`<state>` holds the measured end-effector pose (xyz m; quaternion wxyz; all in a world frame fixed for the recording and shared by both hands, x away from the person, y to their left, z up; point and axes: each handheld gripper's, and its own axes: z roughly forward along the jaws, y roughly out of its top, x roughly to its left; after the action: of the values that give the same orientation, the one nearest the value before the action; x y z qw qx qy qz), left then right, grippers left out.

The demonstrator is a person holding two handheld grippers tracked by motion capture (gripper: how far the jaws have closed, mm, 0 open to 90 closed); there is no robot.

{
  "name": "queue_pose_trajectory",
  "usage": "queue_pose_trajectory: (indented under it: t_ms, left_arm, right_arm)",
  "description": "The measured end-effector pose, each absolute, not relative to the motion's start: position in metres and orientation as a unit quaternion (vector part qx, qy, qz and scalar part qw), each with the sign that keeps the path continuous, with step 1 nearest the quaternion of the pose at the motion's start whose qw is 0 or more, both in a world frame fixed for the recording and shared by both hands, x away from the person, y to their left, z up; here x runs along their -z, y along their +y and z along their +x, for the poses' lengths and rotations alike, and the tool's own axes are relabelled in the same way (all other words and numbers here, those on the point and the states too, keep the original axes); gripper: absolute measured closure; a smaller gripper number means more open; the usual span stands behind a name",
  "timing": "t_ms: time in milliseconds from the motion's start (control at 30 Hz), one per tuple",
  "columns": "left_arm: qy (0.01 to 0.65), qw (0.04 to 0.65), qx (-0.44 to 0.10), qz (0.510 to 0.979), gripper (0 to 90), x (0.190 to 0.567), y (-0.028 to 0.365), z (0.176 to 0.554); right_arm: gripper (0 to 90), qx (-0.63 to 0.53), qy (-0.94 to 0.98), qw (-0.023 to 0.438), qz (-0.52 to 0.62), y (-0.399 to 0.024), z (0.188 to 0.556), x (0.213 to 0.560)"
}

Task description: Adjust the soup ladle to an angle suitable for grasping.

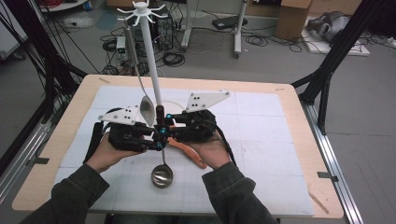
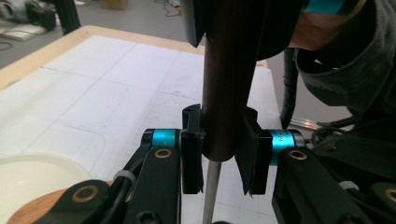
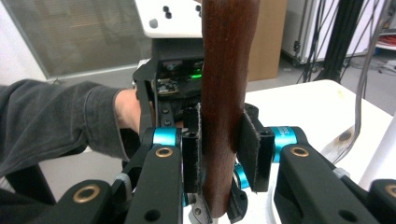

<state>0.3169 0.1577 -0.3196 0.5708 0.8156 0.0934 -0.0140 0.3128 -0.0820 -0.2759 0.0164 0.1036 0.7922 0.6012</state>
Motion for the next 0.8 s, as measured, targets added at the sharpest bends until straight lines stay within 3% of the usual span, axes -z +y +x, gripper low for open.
queue_pose_trajectory:
  t_ms: [167,367,400,500,700,767,800]
  left_arm:
    - [0.085,0.591,0.038,0.802,70.8,0.317,0.162,0.318]
    - [0.081,0.583,0.024,0.808,73.1,0.316,0.161,0.316]
    - [0.083,0.582,0.024,0.809,73.3,0.316,0.161,0.316]
    - [0.088,0.580,0.008,0.810,73.3,0.315,0.162,0.315]
    - [0.101,0.581,-0.009,0.808,73.4,0.312,0.167,0.315]
    - [0.104,0.582,-0.009,0.806,73.4,0.312,0.168,0.316]
    - [0.106,0.583,-0.009,0.805,73.3,0.311,0.168,0.316]
  right_arm:
    - [73.1,-0.598,0.798,0.007,0.078,-0.082,0.312,0.275]
    - [71.1,-0.599,0.797,0.004,0.084,-0.081,0.313,0.277]
    - [62.7,-0.599,0.795,0.008,0.091,-0.083,0.313,0.277]
    - [57.8,-0.599,0.795,0.009,0.097,-0.085,0.313,0.277]
    - [36.4,-0.595,0.793,0.030,0.129,-0.100,0.312,0.281]
    - [34.6,-0.592,0.794,0.033,0.130,-0.103,0.312,0.282]
    - [28.3,-0.587,0.796,0.050,0.139,-0.109,0.312,0.284]
